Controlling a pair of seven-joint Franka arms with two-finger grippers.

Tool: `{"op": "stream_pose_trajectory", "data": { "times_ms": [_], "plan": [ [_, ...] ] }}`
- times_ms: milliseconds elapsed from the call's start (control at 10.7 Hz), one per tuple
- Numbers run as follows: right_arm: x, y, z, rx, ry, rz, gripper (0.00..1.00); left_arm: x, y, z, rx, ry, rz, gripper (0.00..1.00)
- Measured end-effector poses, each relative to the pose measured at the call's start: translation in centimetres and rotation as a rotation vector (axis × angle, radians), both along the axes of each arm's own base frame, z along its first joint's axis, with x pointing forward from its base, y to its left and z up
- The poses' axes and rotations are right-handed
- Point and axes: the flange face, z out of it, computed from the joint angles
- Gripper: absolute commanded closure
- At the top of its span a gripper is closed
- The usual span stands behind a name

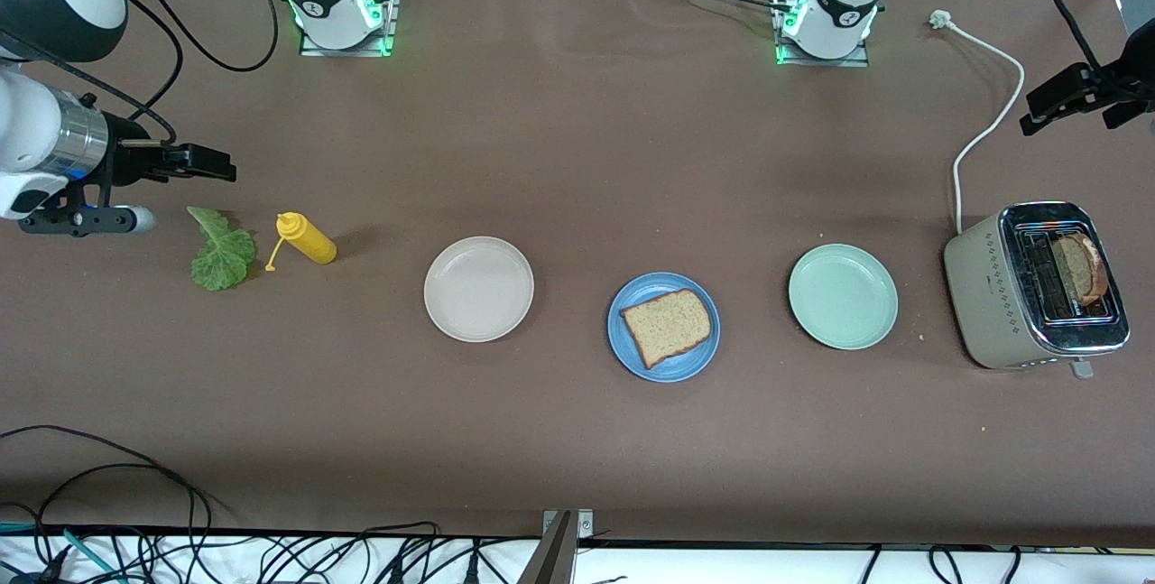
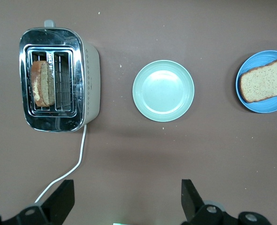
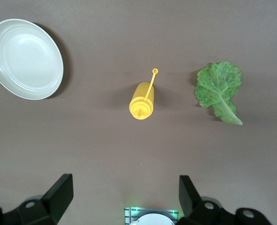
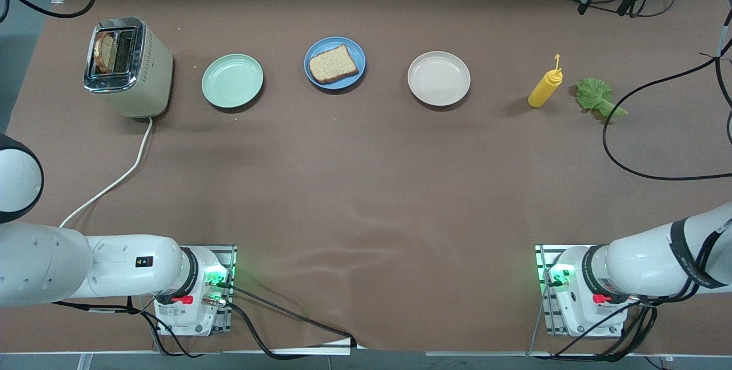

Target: Make sandwich in blue plate with both arms

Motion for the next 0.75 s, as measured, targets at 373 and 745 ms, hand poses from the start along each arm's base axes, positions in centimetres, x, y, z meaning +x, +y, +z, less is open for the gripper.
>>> {"op": "stream_pose_trajectory", "data": {
  "times_ms": [373, 745],
  "plan": [
    [0.0, -0.01, -0.01, 0.0, 0.0, 0.0, 0.0, 0.23, 0.14, -0.41, 0.0, 0.008, 0.002, 0.0],
    [0.0, -0.02, -0.01, 0.0, 0.0, 0.0, 0.0, 0.28, 0.29, -0.5, -0.001, 0.009, 0.005, 0.0]
  ]
}}
